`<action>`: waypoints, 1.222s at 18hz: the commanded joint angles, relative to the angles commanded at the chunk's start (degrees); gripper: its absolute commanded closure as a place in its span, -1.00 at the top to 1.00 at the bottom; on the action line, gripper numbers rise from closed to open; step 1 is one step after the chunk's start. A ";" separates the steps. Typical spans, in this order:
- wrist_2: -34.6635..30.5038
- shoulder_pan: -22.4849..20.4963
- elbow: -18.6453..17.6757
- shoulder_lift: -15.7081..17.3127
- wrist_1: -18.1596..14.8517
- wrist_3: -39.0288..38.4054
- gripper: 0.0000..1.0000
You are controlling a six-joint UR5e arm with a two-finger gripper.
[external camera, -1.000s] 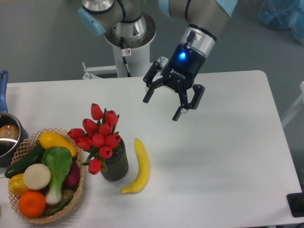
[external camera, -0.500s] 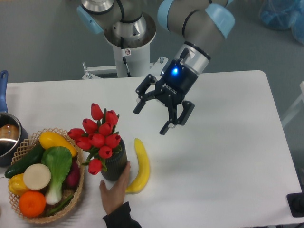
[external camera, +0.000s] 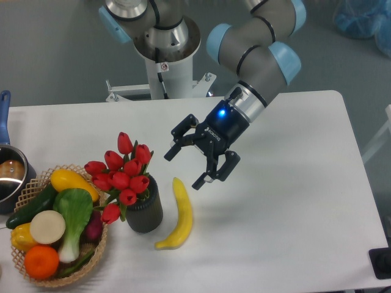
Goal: Pick up the flowers from the vase
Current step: 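Advance the open gripper to the tulip stems above the vase rim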
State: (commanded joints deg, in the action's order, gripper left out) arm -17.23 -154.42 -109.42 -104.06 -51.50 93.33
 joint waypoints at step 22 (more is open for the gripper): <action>5.27 6.41 -2.29 -4.22 -0.09 -0.60 1.00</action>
State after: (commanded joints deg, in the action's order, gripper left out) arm -11.95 -148.01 -111.71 -108.28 -51.59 92.73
